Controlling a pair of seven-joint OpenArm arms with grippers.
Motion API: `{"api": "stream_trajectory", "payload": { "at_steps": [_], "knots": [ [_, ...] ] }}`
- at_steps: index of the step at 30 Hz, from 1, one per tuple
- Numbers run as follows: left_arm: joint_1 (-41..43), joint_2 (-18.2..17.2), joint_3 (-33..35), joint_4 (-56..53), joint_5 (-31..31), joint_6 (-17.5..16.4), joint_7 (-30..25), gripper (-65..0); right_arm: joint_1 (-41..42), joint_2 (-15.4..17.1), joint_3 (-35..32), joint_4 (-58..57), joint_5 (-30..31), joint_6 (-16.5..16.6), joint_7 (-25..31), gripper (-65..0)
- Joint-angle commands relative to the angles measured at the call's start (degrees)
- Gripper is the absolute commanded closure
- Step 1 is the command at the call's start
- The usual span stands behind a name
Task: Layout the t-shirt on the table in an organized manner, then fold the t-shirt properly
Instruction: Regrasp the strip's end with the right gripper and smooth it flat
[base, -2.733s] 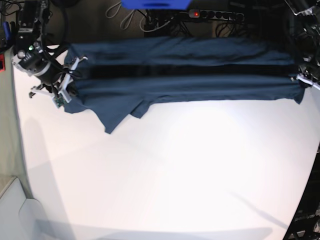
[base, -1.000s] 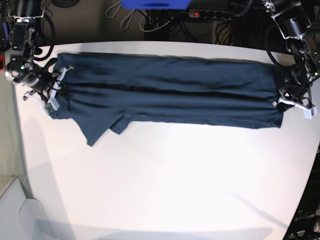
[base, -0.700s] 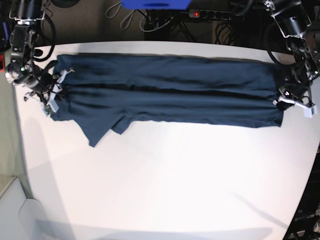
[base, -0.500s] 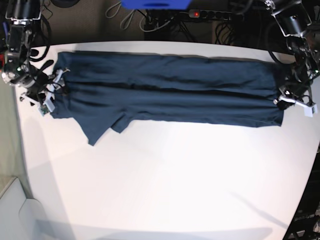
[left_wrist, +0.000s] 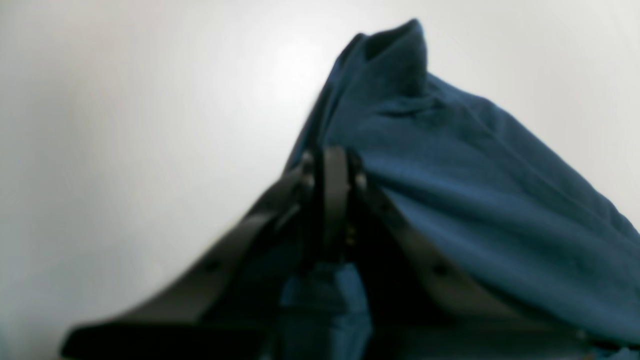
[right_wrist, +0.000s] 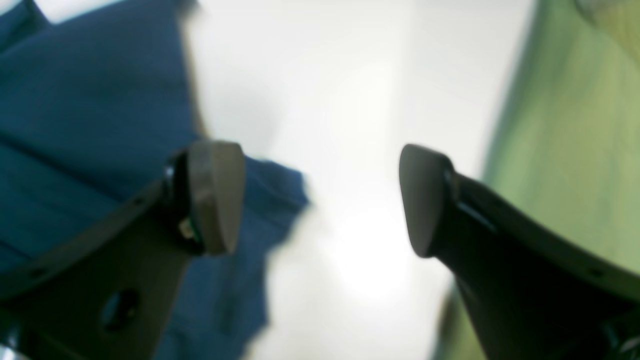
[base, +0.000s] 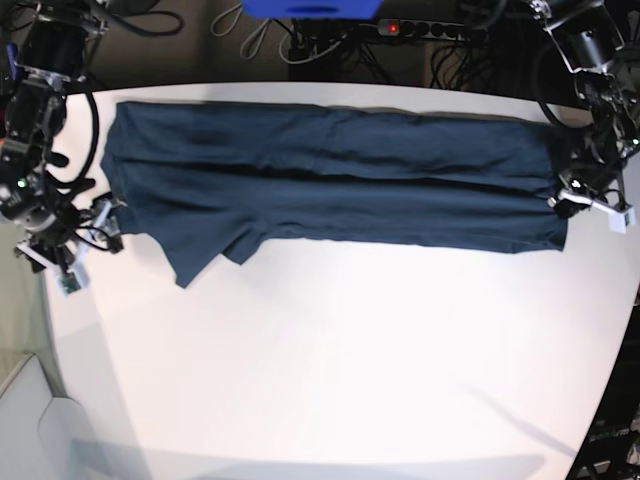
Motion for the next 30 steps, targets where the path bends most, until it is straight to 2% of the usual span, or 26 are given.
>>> {"api": "stream_trajectory", "payload": {
  "at_steps": [1,4,7,10,14,17,23,26,30],
  "knots": [
    [1.02,0.12,0.17,-0.56,4.52,1.85,5.48,-0.2,2.54,-0.14,-1.45,0.97,0.64,-0.18,1.03,-48.5],
    [1.02,0.12,0.17,-0.56,4.52,1.85,5.48,-0.2,6.23,-3.22,-4.88,-1.76,0.64,-0.18,0.42,-48.9],
    [1.02,0.12,0.09,-0.56,4.61,1.85,5.48,-0.2,9.40,-4.62,-7.16,-8.09,0.64,-0.18,1.03,-49.0],
    [1.11,0.12,0.09,-0.56,4.52,1.85,5.48,-0.2,13.35,-4.71,-8.22,-17.06,0.64,-0.18,2.17,-48.6],
    [1.90,0.21,0.09,-0.56,4.52,1.85,5.39,-0.2,15.73,-3.66,-8.04,-26.73,0.64,-0.18,8.77,-48.5],
    [1.99,0.30,0.09,-0.56,4.52,1.85,5.39,-0.2,16.87,-2.51,-8.31,-31.12,0.73,-0.18,11.76,-48.5],
    [1.99,0.21,0.09,-0.56,4.52,1.85,5.39,-0.2,17.84,-2.69,-8.31,-33.50,0.73,-0.18,12.11,-48.1],
    [1.99,0.21,0.09,-0.56,4.52,1.85,5.39,-0.2,17.57,-2.86,-8.40,-33.50,0.73,-0.18,12.11,-40.6],
    [1.99,0.30,0.09,-0.56,4.52,1.85,5.30,-0.2,16.52,-3.92,-8.48,-33.50,0.73,-0.18,12.11,-16.6]
  ]
}}
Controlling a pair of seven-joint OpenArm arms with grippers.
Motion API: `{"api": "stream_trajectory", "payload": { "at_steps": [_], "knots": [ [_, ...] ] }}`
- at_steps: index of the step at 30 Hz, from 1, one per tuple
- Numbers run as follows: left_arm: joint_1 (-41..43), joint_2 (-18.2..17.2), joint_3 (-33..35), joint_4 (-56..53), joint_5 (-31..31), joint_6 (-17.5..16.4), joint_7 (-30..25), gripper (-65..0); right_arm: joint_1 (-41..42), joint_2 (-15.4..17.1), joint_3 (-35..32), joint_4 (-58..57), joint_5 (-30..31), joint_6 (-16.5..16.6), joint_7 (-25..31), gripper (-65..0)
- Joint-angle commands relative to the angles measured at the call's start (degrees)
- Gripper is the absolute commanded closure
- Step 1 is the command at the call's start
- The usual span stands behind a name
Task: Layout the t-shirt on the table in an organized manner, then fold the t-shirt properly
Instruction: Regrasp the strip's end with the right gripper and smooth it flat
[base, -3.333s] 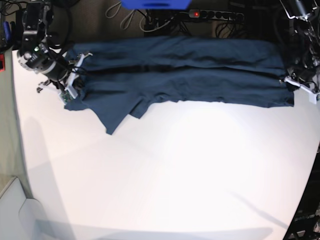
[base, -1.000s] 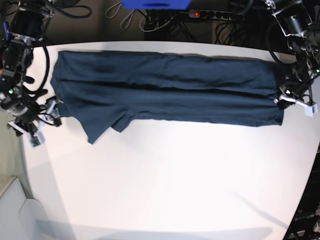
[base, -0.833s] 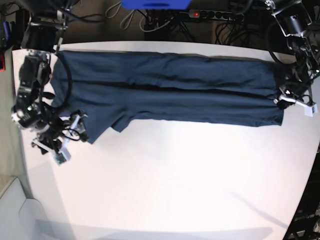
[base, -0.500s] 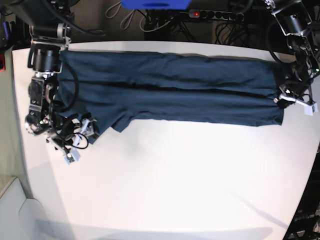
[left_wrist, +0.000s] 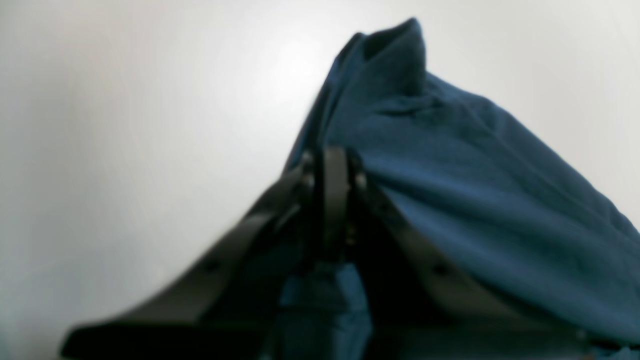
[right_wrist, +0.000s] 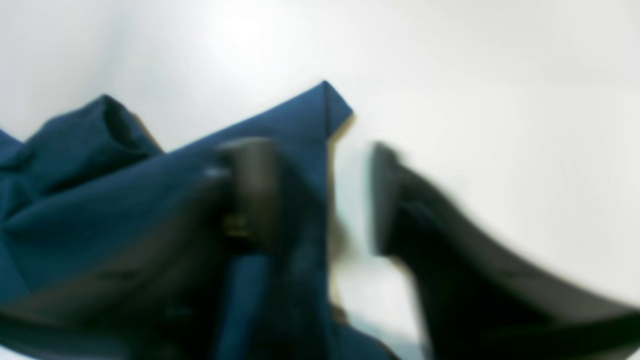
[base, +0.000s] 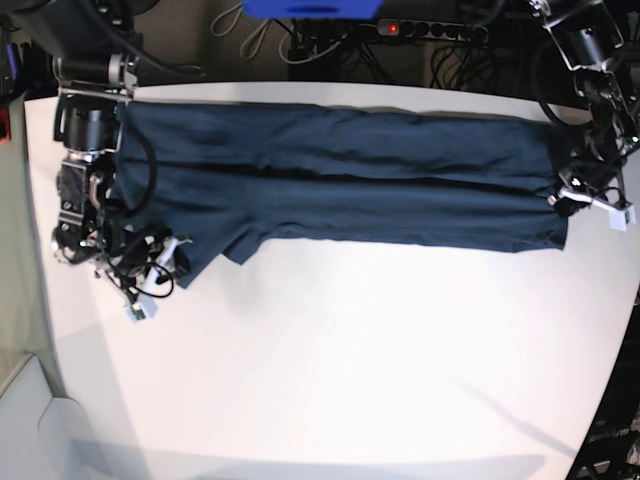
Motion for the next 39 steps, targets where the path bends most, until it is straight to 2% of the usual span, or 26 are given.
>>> {"api": "stream_trajectory", "payload": {
  "at_steps": [1,3,4,10,17,26,32,35,39],
  "knots": [
    [1.34,0.15,0.15,-0.67,4.76,1.94,5.78,-0.2,0.91,-0.05,-0.02,0.78,0.27,-0.01,-0.37,-11.2],
    [1.34,0.15,0.15,-0.67,4.76,1.94,5.69,-0.2,0.74,-0.23,-0.02,0.78,0.27,-0.01,-0.64,-1.0],
    [1.34,0.15,0.15,-0.67,4.76,1.94,5.69,-0.2,0.12,-0.32,-0.02,0.78,0.27,-0.01,-0.64,0.0],
    [1.34,0.15,0.15,-0.67,4.76,1.94,5.43,-0.2,-0.94,0.04,-0.11,3.15,0.27,-0.01,-0.64,0.0],
    [1.34,0.24,0.24,-0.67,4.67,1.94,5.43,-0.2,-6.12,-0.23,0.06,19.76,0.36,-0.01,-3.98,0.0],
    [1.25,0.24,0.15,-0.67,4.67,1.94,5.34,-0.2,-15.53,-1.11,0.50,38.49,0.45,-0.01,-9.25,0.0],
    [1.16,0.24,0.15,-0.67,4.67,1.94,5.34,-0.2,-25.02,-1.11,0.59,49.04,0.45,-0.01,-9.16,0.0],
    [1.16,0.24,0.15,-0.67,4.67,1.94,5.34,-0.2,-28.10,-1.11,0.77,52.03,0.36,-0.01,-9.25,0.0],
    [1.16,0.24,0.15,-0.67,4.67,1.94,5.34,-0.2,-31.62,-1.28,4.99,53.00,0.36,-0.01,-9.08,0.0]
  ]
}}
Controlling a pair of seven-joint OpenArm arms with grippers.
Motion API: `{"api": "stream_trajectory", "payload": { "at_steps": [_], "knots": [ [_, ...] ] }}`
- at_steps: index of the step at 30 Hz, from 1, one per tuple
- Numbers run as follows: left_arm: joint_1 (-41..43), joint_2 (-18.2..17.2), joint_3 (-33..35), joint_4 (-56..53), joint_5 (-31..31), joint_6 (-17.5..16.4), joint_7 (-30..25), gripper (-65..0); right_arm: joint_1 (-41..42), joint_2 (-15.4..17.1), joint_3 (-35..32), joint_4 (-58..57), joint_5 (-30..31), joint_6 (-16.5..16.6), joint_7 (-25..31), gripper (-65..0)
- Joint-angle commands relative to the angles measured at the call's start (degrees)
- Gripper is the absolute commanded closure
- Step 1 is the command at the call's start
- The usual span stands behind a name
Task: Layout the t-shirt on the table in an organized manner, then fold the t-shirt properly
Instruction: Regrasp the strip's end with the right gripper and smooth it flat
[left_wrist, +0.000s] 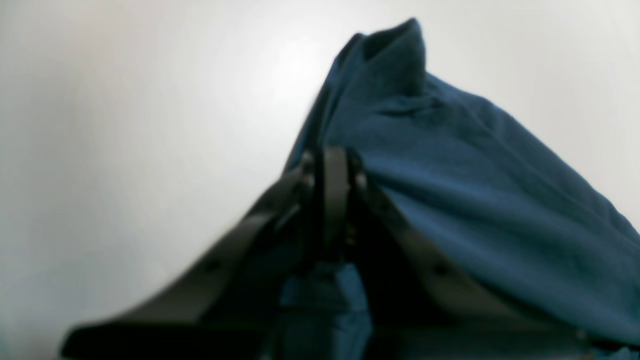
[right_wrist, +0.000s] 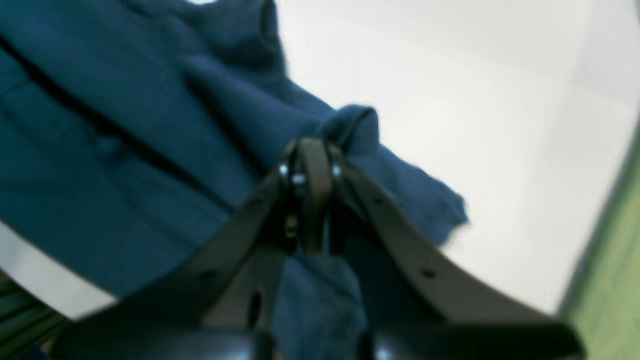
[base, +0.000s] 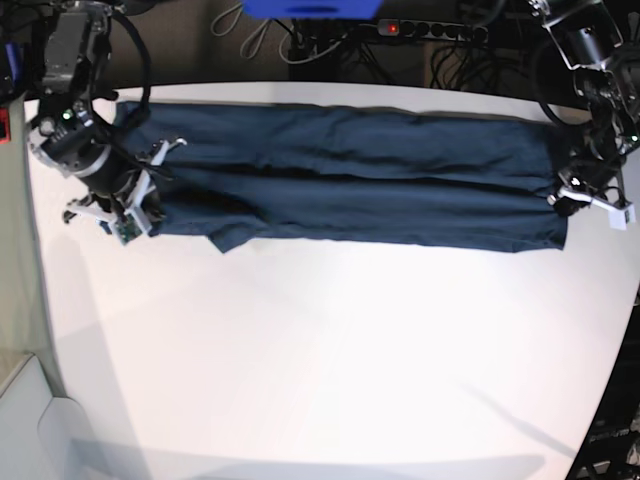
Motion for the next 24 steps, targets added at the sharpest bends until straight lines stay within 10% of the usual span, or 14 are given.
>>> {"api": "stream_trajectory", "payload": {
  "at_steps": [1,24],
  "knots": [
    [1.05,0.10,0.19,-0.69,4.85,2.05,5.74,-0.2,-0.25,0.53,0.86,0.67,0.45,-0.21,0.94,0.0],
    [1.23,0.02,0.19,-0.69,4.85,1.96,5.74,-0.2,1.06,0.27,4.73,-3.46,0.45,-0.21,0.41,0.0]
  ]
}}
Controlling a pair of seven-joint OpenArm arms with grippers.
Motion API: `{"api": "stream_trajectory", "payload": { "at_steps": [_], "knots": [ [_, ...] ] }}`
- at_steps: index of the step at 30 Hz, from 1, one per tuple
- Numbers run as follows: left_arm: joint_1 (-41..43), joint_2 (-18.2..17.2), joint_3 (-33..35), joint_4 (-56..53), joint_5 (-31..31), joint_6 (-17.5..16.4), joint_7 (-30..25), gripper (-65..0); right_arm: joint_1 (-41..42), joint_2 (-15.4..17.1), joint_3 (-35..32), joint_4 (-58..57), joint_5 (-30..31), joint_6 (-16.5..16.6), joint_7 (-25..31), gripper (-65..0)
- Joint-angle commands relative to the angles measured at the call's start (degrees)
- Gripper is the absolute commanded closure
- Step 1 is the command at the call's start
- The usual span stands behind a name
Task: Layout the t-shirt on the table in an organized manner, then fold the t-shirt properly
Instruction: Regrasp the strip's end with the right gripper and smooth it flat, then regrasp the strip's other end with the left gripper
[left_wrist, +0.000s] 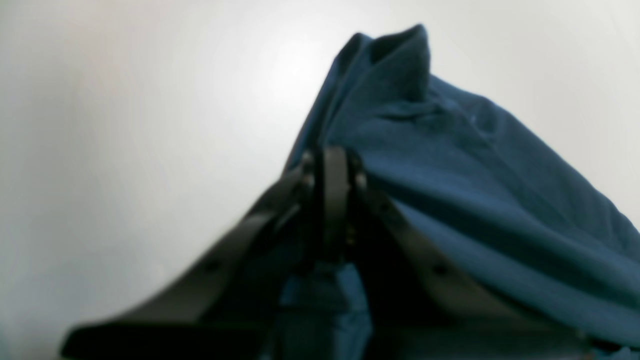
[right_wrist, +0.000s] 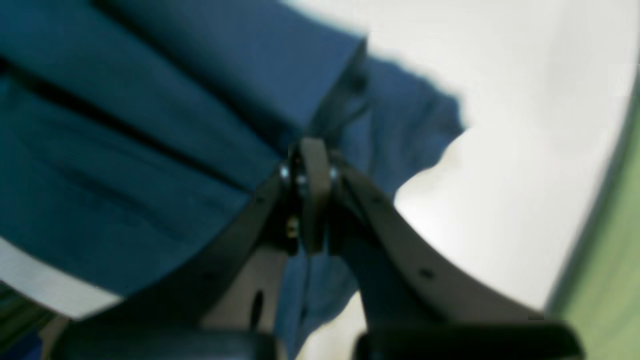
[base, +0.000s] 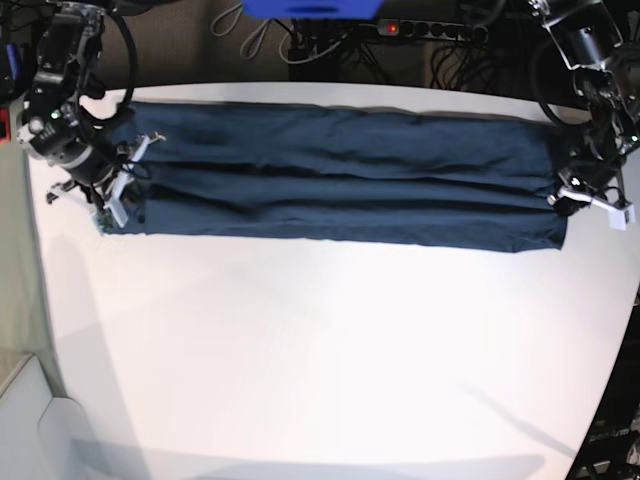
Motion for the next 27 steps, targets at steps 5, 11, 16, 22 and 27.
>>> {"api": "stream_trajectory", "payload": {
  "at_steps": [5,11,16,22,27],
  "knots": [
    [1.16,0.04,0.19,-0.69,4.71,1.99,5.78,-0.2,4.74,-0.96,-1.78,3.85,0.49,-0.18,-1.66,-8.1],
    [1.16,0.04,0.19,-0.69,4.71,1.99,5.78,-0.2,11.33,-2.37,-4.41,-5.38,0.49,-0.18,-2.37,-14.2],
    [1.16,0.04,0.19,-0.69,4.71,1.99,5.78,-0.5,12.65,-2.02,-4.24,-15.84,0.49,-0.18,0.10,-9.8],
    [1.16,-0.23,0.19,-0.69,4.71,1.99,6.22,-0.5,10.54,-0.17,-4.15,-22.96,0.40,-0.18,5.63,-6.5],
    [1.16,-0.49,0.19,-0.69,4.71,1.90,6.40,-0.9,10.80,1.32,-4.15,-28.06,0.40,-0.18,7.13,-6.6]
  ]
}}
